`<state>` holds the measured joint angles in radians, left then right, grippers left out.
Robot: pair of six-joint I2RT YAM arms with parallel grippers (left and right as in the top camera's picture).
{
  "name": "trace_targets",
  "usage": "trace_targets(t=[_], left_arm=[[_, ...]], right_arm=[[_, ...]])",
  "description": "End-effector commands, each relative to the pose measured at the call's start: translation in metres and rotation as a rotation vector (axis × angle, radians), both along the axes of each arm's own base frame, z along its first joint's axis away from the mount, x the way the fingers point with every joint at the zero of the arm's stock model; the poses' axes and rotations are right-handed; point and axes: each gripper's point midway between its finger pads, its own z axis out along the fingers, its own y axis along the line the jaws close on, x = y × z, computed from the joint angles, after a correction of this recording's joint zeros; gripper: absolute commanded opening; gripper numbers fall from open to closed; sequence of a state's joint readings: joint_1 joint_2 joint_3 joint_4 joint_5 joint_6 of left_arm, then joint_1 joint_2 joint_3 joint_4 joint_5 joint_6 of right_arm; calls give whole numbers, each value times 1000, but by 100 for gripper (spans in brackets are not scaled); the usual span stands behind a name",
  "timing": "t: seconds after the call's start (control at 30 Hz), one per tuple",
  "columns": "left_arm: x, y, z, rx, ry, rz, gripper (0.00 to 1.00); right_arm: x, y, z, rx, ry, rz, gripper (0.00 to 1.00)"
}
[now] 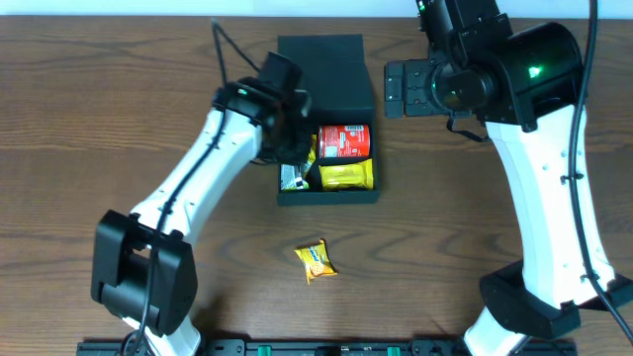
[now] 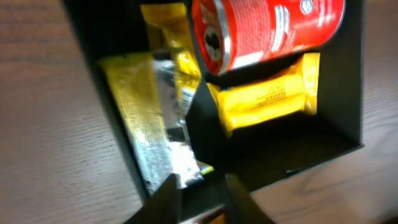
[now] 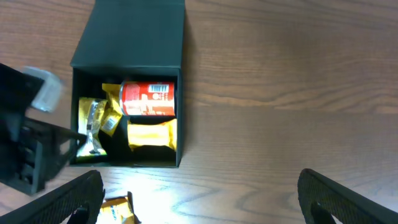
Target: Pack container
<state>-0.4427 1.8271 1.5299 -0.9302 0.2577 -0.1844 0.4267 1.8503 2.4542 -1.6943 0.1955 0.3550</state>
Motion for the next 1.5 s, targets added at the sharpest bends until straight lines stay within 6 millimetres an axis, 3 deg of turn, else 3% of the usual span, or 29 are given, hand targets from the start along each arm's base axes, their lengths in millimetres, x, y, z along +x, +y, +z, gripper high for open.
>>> trace_targets(t=[0.0, 0.27, 0.5, 0.87, 1.03, 1.1, 1.2, 1.47], left_arm=[[0, 11, -7, 129, -26, 62, 45], [-9, 15, -15, 226, -33, 169, 45], [-11, 3, -37, 224, -73, 154, 40], [-13, 6, -48, 315, -149, 161, 38], [-7, 6, -48, 319, -178, 172, 27], [-7, 7, -50, 325, -178, 176, 15], [-7, 7, -56, 334, -166, 173, 6], [-3, 14, -61, 382, -180, 182, 6]], right_arm=[[2, -3, -4, -17, 10, 0, 99], [2, -3, -3, -17, 9, 0, 99], [2, -3, -4, -17, 10, 0, 99], [2, -3, -4, -20, 10, 7, 99], [2, -3, -4, -20, 10, 7, 99], [2, -3, -4, -20, 10, 7, 99], [2, -3, -4, -20, 10, 7, 99], [2, -3, -4, -26, 10, 17, 99]])
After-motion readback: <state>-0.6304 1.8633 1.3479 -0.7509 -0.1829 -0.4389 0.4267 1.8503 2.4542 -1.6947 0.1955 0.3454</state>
